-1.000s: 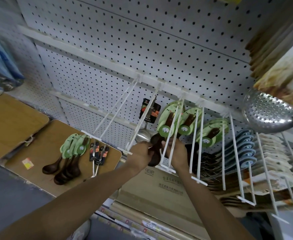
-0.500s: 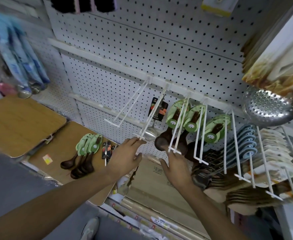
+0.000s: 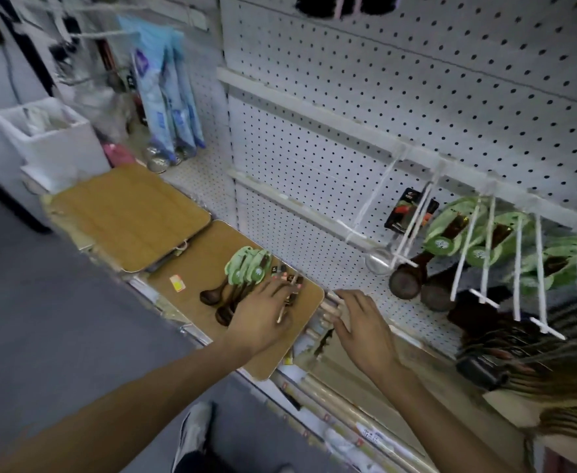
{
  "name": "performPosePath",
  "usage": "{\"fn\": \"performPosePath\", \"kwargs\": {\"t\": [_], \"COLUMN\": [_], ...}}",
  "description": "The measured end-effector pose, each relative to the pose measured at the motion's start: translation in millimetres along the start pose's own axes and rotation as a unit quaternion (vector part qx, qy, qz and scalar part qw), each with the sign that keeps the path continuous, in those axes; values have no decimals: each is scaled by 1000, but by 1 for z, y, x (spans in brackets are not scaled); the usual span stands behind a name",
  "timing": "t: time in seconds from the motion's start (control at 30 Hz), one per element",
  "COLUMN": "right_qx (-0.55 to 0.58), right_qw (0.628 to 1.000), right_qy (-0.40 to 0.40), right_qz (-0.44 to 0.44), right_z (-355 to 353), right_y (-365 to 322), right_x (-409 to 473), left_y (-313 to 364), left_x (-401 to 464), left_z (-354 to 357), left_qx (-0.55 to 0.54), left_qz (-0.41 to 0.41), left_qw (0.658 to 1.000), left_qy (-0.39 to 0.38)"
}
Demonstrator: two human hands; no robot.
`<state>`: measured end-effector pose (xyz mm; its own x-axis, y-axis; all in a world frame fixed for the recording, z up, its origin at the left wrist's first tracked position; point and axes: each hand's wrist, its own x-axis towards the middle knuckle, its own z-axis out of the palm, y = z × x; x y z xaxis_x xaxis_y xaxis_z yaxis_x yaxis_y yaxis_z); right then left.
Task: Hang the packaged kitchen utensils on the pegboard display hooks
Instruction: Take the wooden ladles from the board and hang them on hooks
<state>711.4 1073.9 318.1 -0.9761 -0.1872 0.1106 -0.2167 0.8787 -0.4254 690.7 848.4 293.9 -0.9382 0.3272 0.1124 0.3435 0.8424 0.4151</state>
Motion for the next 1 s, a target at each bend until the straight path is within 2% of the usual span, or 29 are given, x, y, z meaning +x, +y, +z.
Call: {"fn": "performPosePath", "kwargs": {"t": [0.37, 0.63, 1.0], "right_qx": [2, 6, -18], "right_qw": [994, 988, 980], "right_qy": [-107, -134, -142], "right_qz": [23, 80, 141], "right_z": [154, 276, 402], "right_y": [-70, -69, -31], "right_x": [47, 101, 184], "left_y": [-171, -267, -369], "left_x": [-36, -4, 67], "left_z": [39, 79, 171], "left_qx": [-35, 37, 88], "left_qz": [-132, -88, -47], "left_qw": [990, 993, 983], "left_qy": [-28, -71, -152]}}
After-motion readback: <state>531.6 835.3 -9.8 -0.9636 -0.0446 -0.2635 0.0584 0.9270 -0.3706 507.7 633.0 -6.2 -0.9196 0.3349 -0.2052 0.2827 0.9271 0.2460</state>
